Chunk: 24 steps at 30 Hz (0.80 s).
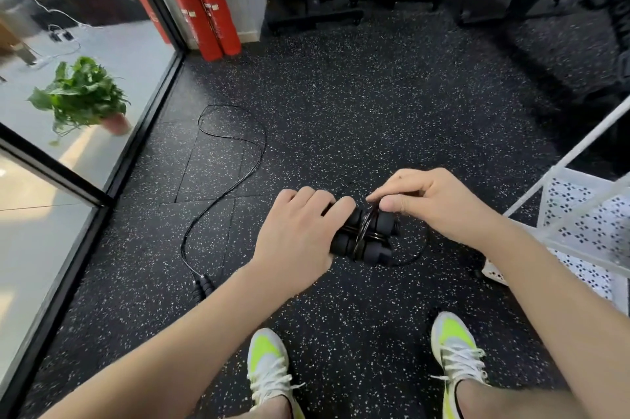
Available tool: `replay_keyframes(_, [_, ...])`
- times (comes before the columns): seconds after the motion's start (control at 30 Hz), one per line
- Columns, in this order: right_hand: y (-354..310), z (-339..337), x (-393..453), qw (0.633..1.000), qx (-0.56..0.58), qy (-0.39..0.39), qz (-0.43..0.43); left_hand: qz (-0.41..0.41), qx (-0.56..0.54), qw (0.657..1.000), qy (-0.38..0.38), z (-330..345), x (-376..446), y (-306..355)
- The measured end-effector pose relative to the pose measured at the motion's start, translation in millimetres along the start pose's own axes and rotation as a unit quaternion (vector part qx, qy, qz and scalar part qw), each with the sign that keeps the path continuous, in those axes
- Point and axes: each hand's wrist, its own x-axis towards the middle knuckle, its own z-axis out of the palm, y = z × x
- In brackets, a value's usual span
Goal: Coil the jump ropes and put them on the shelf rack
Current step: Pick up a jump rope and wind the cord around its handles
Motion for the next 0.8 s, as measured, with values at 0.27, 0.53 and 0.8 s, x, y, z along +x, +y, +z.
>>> replay_keyframes(0.27, [14.4, 57.7, -13.1, 0.992, 0.036, -0.041, 0.113, -0.096, 0.015, 0.995, 0.022, -19.1, 9.4, -2.6])
replay_keyframes(0.53, [-28.8, 83.1, -27.5, 0.981, -0.104, -0.106, 0.128, -0.195, 0.082, 0.974, -0.078, -14.9, 25.4, -0.2])
replay_keyframes(0.8, [-54.8, 76.8, -37.3, 0.962, -0.189, -0.163, 0.111, -0.233, 0.106, 0.953, -0.162, -9.4, 26.1, 3.1])
